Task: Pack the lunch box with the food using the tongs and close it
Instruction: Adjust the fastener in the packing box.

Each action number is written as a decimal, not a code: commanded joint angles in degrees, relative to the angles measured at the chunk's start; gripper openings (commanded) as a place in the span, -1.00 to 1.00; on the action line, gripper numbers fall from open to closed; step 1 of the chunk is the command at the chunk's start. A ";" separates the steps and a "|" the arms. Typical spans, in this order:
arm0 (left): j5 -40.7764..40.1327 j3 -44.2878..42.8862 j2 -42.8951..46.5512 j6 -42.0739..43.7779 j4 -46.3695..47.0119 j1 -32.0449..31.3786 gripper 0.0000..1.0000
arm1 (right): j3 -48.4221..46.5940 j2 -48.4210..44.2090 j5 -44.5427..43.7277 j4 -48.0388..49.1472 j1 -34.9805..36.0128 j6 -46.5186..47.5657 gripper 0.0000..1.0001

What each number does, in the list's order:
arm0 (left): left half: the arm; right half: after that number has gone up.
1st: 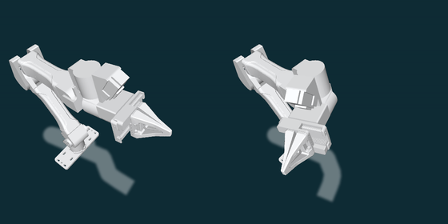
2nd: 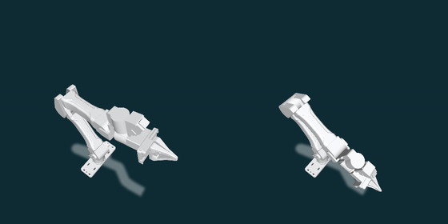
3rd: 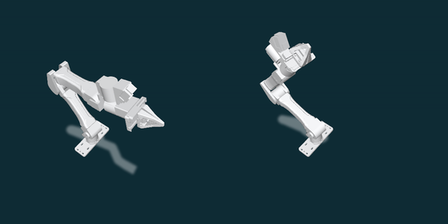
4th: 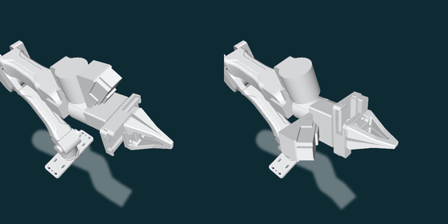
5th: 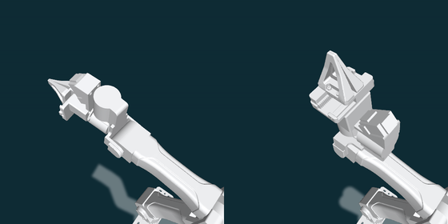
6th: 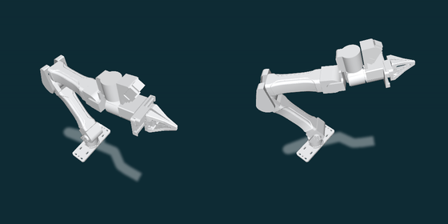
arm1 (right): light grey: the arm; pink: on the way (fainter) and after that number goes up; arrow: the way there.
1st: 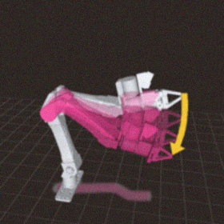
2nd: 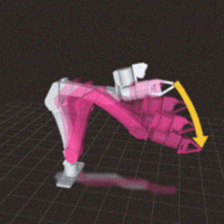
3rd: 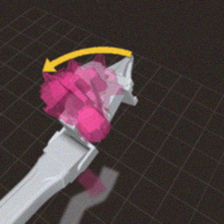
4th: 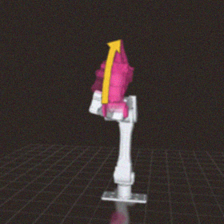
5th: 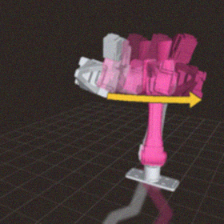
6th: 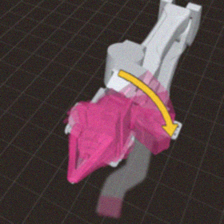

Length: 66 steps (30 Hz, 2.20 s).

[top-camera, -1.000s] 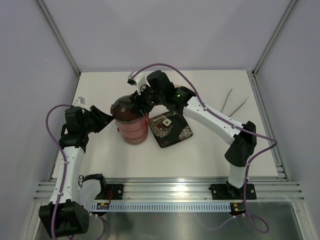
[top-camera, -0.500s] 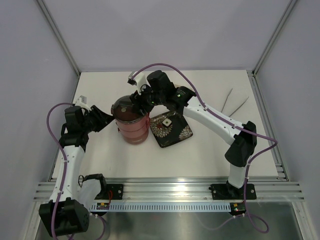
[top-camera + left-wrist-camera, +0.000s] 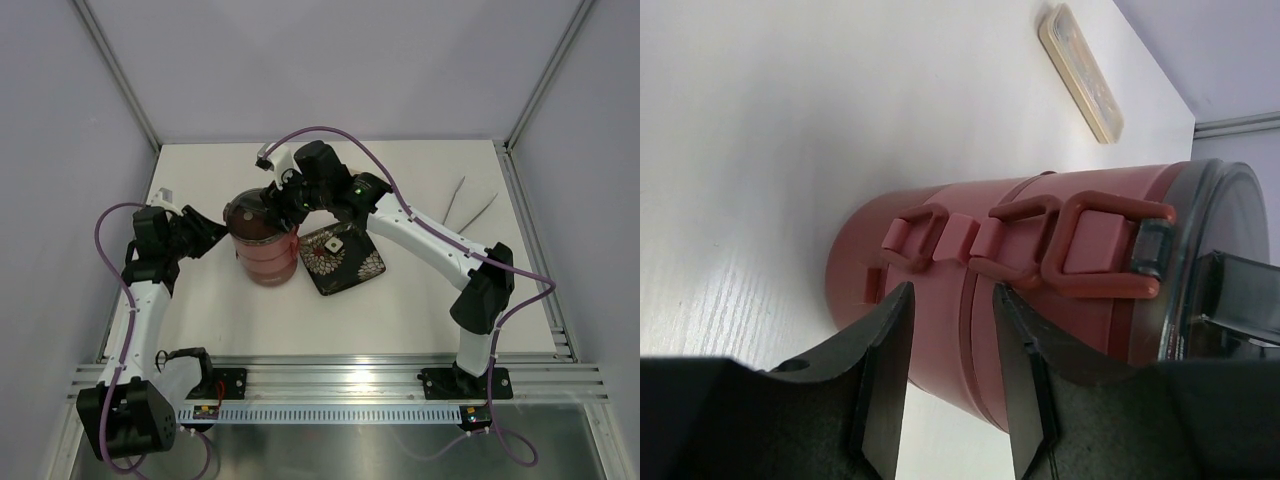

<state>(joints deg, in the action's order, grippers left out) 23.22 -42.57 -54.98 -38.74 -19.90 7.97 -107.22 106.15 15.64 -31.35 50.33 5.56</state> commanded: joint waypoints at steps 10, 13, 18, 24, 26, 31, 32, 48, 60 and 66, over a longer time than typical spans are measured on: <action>-6.44 -1.73 -1.00 -4.06 5.13 -0.06 0.01 | 1.40 -0.50 0.36 -5.21 0.48 -0.55 0.19; -5.91 -2.43 -1.79 -3.54 4.70 -0.14 0.03 | 1.22 -0.42 -0.08 -5.47 0.56 -0.55 0.20; -3.89 -1.91 0.30 -0.64 1.80 -0.14 -0.04 | 0.87 -0.06 -1.14 -5.74 0.65 -0.47 0.19; 0.76 -0.32 4.00 1.21 0.57 -0.14 -0.04 | 0.96 0.02 -0.79 -5.56 0.74 -0.55 0.19; 3.74 -0.06 4.53 1.65 1.00 -0.15 0.00 | 1.31 -0.15 -0.08 -5.56 0.65 -0.55 0.19; 11.92 -0.59 2.08 3.32 1.97 -0.14 0.06 | 1.49 -0.15 1.94 -7.05 0.65 0.15 0.21; 13.33 -0.85 1.20 3.67 1.62 -0.06 0.06 | 2.01 -0.41 1.59 -7.14 0.65 0.32 0.21; 17.03 1.43 4.01 4.21 0.56 -0.23 0.05 | 3.60 -1.91 -4.21 -8.64 0.56 3.05 0.26; 11.59 1.43 3.48 3.23 3.11 -0.32 0.02 | 4.30 -2.44 -3.33 -8.72 0.56 2.96 0.25; 8.95 1.61 3.48 1.65 5.22 -0.23 0.02 | 4.47 -2.79 -2.89 -8.90 0.56 3.05 0.25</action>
<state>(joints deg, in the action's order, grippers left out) 33.56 -41.10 -51.75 -35.75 -19.31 8.19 -104.86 103.44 11.79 -33.56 50.33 8.21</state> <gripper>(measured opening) 0.514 0.629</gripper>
